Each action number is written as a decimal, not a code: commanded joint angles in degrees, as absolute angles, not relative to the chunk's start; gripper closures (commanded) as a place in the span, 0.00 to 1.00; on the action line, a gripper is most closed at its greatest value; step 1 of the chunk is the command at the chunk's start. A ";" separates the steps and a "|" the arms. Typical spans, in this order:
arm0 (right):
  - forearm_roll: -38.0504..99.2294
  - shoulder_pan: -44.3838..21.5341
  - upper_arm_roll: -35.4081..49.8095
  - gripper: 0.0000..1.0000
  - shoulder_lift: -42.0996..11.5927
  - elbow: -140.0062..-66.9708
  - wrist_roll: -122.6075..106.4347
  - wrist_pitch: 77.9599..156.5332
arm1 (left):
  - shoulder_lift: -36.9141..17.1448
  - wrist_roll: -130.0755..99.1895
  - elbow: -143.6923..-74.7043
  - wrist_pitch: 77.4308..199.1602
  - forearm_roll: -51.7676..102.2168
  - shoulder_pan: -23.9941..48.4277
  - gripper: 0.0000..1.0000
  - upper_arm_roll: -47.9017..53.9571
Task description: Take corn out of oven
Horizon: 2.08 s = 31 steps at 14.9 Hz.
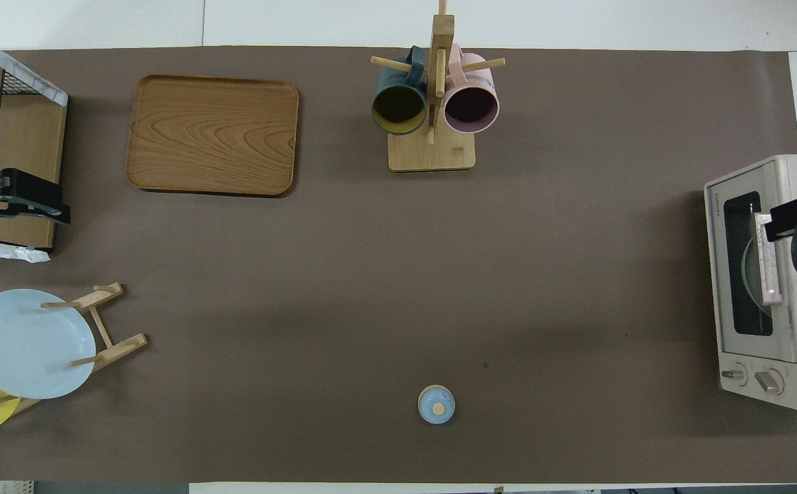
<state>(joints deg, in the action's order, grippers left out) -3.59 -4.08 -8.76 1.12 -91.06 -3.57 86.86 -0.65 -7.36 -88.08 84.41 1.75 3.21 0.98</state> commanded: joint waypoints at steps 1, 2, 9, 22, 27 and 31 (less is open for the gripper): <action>-1.85 -0.90 -8.79 1.00 5.26 -100.78 -7.71 94.20 | -0.26 -7.12 -88.59 84.64 2.29 2.55 0.00 1.23; -1.85 0.08 -8.79 1.00 6.58 -104.55 -10.00 96.22 | -0.26 -7.12 -88.51 84.64 2.29 2.46 0.00 1.23; -2.72 3.33 -8.88 1.00 8.88 -117.86 -9.23 109.16 | -0.26 -7.12 -88.51 84.64 2.29 2.55 0.00 1.23; -2.73 4.66 -8.70 1.00 4.48 -118.30 -9.40 112.67 | -0.26 -7.12 -88.51 84.64 2.29 2.55 0.00 1.23; -2.46 -0.79 -8.26 1.00 2.20 -119.52 -4.49 116.54 | -0.26 -7.12 -88.51 84.64 2.29 2.55 0.00 1.23; -1.85 -0.88 -8.17 1.00 0.97 -123.21 -4.57 122.33 | -0.26 -7.12 -88.51 84.64 2.29 2.55 0.00 1.23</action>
<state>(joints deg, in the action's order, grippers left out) -2.05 -2.43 -7.70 3.29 -120.49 -3.61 115.73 -0.65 -7.36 -88.09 84.41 1.75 3.21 0.98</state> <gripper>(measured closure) 0.991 0.000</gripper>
